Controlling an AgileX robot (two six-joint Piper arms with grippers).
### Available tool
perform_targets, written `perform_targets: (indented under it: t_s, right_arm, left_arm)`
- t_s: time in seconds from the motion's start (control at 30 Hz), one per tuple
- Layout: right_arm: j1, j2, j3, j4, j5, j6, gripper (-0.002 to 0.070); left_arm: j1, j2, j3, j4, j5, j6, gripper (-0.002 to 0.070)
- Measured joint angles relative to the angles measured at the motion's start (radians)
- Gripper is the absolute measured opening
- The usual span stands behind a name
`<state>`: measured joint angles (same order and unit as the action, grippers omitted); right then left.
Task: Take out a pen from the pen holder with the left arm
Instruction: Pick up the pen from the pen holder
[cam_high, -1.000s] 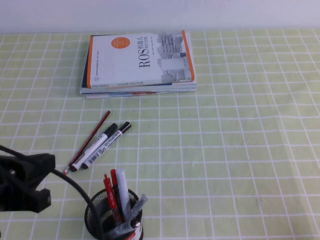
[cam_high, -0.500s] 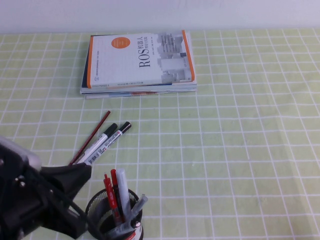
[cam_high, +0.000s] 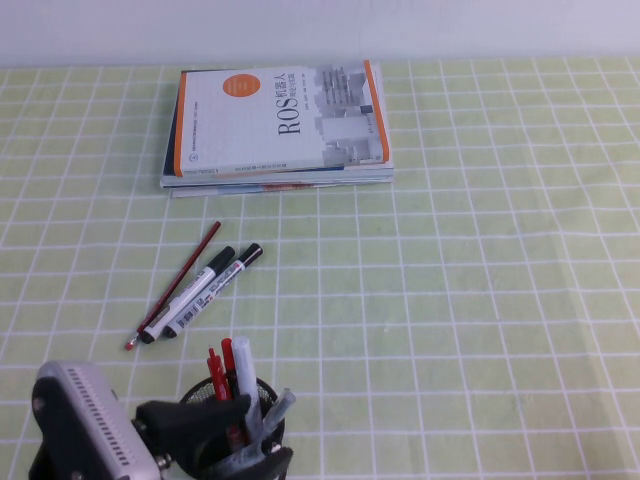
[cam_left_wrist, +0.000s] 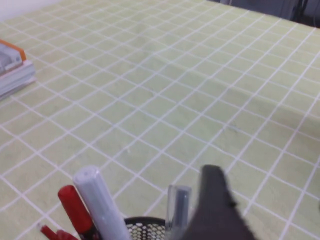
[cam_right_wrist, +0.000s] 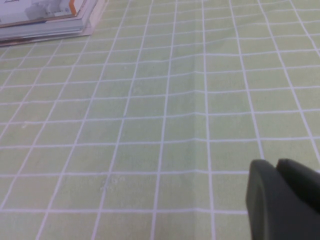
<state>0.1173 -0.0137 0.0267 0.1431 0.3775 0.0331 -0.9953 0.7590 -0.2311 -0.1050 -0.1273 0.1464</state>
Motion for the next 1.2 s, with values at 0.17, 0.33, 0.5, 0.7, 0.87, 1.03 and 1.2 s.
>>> perform_targets:
  t_s: [0.17, 0.33, 0.5, 0.7, 0.87, 1.03, 1.2]
  right_arm:
    - [0.0, 0.0, 0.0, 0.0, 0.0, 0.0, -0.0012]
    - [0.0, 0.0, 0.0, 0.0, 0.0, 0.0, -0.0013]
    - [0.0, 0.0, 0.0, 0.0, 0.0, 0.0, -0.0012]
    - [0.0, 0.0, 0.0, 0.0, 0.0, 0.0, -0.0013]
    - [0.0, 0.0, 0.0, 0.0, 0.0, 0.0, -0.0013]
    - [0.0, 0.0, 0.0, 0.0, 0.0, 0.0, -0.0012]
    - [0.0, 0.0, 0.0, 0.0, 0.0, 0.0, -0.0012]
  left_arm:
    - [0.0, 0.004, 0.004, 0.044, -0.036, -0.007, 0.0529]
    - [0.0, 0.005, 0.004, 0.072, 0.005, -0.009, 0.0561]
    - [0.0, 0.046, 0.004, 0.105, 0.004, -0.009, 0.0564]
    - [0.0, 0.156, 0.004, 0.117, -0.104, -0.001, 0.0565]
    - [0.0, 0.228, 0.004, 0.119, -0.208, 0.042, 0.0565]
    - [0.0, 0.283, 0.004, 0.117, -0.22, 0.063, 0.0564]
    - [0.0, 0.293, 0.004, 0.069, -0.233, 0.076, 0.0521]
